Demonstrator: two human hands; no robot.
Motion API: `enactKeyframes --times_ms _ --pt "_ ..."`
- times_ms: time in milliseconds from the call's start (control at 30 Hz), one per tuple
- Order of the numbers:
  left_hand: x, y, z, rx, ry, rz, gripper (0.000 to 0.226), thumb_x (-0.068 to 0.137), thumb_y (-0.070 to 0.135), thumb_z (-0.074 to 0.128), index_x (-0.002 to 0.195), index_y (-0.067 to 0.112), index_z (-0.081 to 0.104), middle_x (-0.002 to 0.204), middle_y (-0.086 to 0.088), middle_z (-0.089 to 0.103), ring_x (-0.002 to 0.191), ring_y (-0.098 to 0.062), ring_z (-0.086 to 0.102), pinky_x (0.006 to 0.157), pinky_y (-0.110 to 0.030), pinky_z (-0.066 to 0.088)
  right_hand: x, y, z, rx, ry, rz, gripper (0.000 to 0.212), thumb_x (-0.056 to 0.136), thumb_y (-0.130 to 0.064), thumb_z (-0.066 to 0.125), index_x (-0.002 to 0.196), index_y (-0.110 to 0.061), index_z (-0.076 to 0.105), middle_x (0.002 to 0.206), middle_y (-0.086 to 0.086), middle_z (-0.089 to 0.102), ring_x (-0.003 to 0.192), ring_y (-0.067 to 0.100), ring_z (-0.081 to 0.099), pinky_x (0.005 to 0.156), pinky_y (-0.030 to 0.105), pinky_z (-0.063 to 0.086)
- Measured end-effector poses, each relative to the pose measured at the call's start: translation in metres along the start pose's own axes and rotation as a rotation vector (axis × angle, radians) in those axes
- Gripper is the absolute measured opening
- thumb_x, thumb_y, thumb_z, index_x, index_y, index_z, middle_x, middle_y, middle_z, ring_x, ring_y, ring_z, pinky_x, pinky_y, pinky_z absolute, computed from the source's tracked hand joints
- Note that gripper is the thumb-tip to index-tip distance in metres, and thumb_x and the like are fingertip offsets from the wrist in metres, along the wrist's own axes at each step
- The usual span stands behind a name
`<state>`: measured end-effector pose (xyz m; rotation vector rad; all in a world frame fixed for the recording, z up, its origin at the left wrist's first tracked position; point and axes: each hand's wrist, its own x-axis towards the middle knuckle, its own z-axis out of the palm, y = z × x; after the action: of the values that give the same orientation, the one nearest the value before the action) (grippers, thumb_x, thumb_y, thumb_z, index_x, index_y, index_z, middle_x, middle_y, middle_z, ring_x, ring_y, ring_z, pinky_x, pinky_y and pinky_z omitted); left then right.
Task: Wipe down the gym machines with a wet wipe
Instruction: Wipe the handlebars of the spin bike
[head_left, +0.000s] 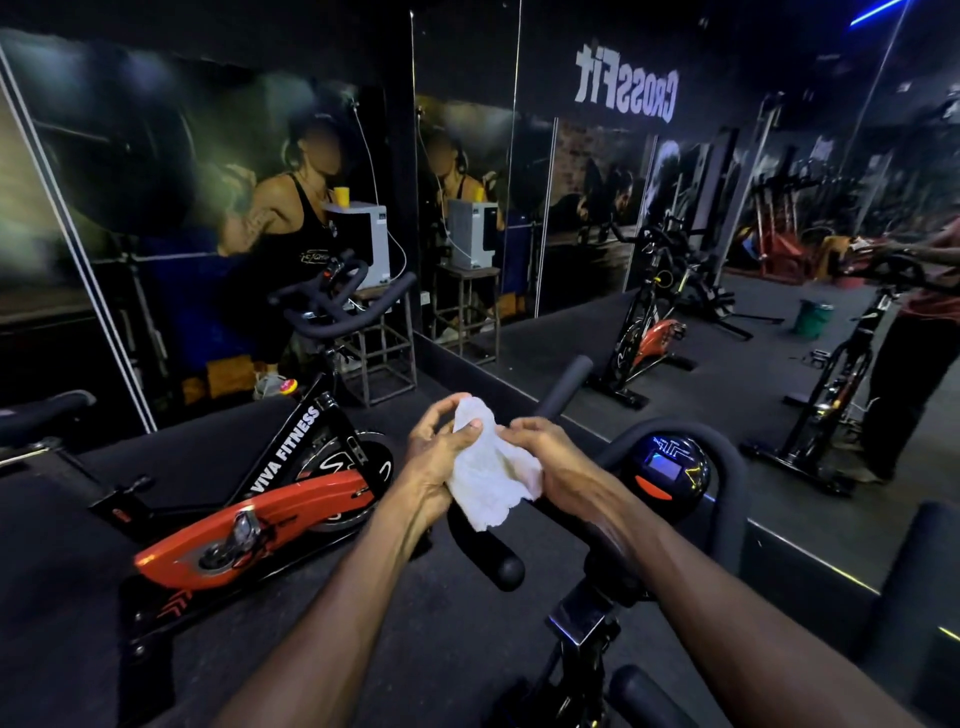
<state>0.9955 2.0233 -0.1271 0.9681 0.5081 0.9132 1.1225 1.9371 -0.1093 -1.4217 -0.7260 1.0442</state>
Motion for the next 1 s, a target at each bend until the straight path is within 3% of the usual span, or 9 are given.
enactKeyframes --times_ms 100,233,367,500,567,633,767,867,1000 --pt "0.000 0.004 0.006 0.080 0.081 0.008 0.025 0.085 -0.004 0.069 0.102 0.015 0.065 0.082 -0.006 0.068 0.067 -0.019 0.065 0.061 -0.031 0.057 0.001 0.005 0.006 0.112 0.042 -0.022 0.024 0.086 0.006 0.069 0.105 -0.001 0.056 0.089 0.016 0.067 0.073 0.022 0.066 0.067 0.032 0.055" --pt "0.007 -0.003 -0.006 0.117 0.329 -0.095 0.021 0.087 0.024 0.074 0.098 0.015 0.059 0.083 -0.005 0.066 0.065 -0.018 0.063 0.055 -0.024 0.051 0.002 0.001 0.004 0.384 0.158 -0.002 0.030 0.088 0.021 0.049 0.096 -0.007 0.049 0.078 0.014 0.060 0.063 0.020 0.061 0.058 0.030 0.054" --pt "0.009 -0.011 -0.015 0.989 0.524 0.134 0.031 0.084 0.045 0.068 0.090 0.016 0.063 0.104 -0.009 0.066 0.106 -0.031 0.060 0.087 -0.033 0.043 0.005 0.004 0.003 0.252 0.218 -0.058 0.025 0.092 0.014 0.050 0.098 -0.010 0.050 0.079 0.012 0.058 0.060 0.019 0.059 0.057 0.031 0.052" --pt "-0.004 0.007 0.017 0.815 0.190 -0.070 0.060 0.085 0.067 0.053 0.072 0.011 0.073 0.068 -0.004 0.071 0.065 -0.022 0.066 0.063 -0.028 0.049 0.003 0.011 0.009 0.130 0.219 -0.145 0.033 0.088 0.015 0.054 0.101 -0.015 0.049 0.107 0.018 0.059 0.085 0.031 0.062 0.081 0.052 0.053" --pt "-0.009 0.008 0.027 0.809 0.086 -0.212 0.052 0.086 0.058 0.060 0.078 0.010 0.075 0.065 -0.005 0.071 0.057 -0.018 0.065 0.053 -0.021 0.045 0.000 0.012 0.011 0.157 0.145 -0.136 0.033 0.089 0.013 0.056 0.103 -0.015 0.049 0.109 0.019 0.064 0.087 0.030 0.065 0.084 0.052 0.054" --pt "-0.011 0.002 0.029 0.761 0.102 -0.193 0.031 0.088 0.032 0.065 0.081 0.003 0.073 0.068 -0.006 0.069 0.057 -0.016 0.062 0.050 -0.020 0.042 0.000 0.016 0.010 0.093 0.123 -0.127 0.035 0.087 0.010 0.059 0.105 -0.017 0.048 0.107 0.021 0.066 0.086 0.028 0.065 0.080 0.046 0.054" --pt "-0.007 -0.015 0.022 0.573 0.179 -0.019 0.014 0.093 0.006 0.058 0.082 0.005 0.067 0.075 -0.010 0.065 0.065 -0.019 0.060 0.057 -0.027 0.045 0.003 0.020 0.000 -0.413 0.398 -0.212 0.036 0.078 -0.019 0.063 0.104 -0.031 0.042 0.100 0.006 0.069 0.088 0.022 0.066 0.078 0.040 0.055" --pt "-0.006 -0.016 0.022 0.495 0.051 -0.020 0.014 0.095 0.010 0.063 0.083 0.007 0.070 0.083 -0.012 0.073 0.072 -0.021 0.067 0.068 -0.034 0.054 0.002 0.015 -0.006 -0.207 0.258 -0.048 0.046 0.082 -0.033 0.074 0.118 -0.015 0.049 0.101 0.006 0.073 0.090 0.024 0.072 0.066 0.035 0.057" --pt "-0.002 -0.015 0.021 0.505 -0.014 -0.079 0.008 0.088 0.005 0.070 0.094 0.010 0.073 0.096 -0.015 0.075 0.084 -0.028 0.073 0.075 -0.040 0.060 -0.003 0.016 -0.007 0.049 0.102 0.008 0.028 0.086 -0.016 0.075 0.109 0.001 0.070 0.098 0.017 0.075 0.090 0.032 0.074 0.076 0.044 0.060"
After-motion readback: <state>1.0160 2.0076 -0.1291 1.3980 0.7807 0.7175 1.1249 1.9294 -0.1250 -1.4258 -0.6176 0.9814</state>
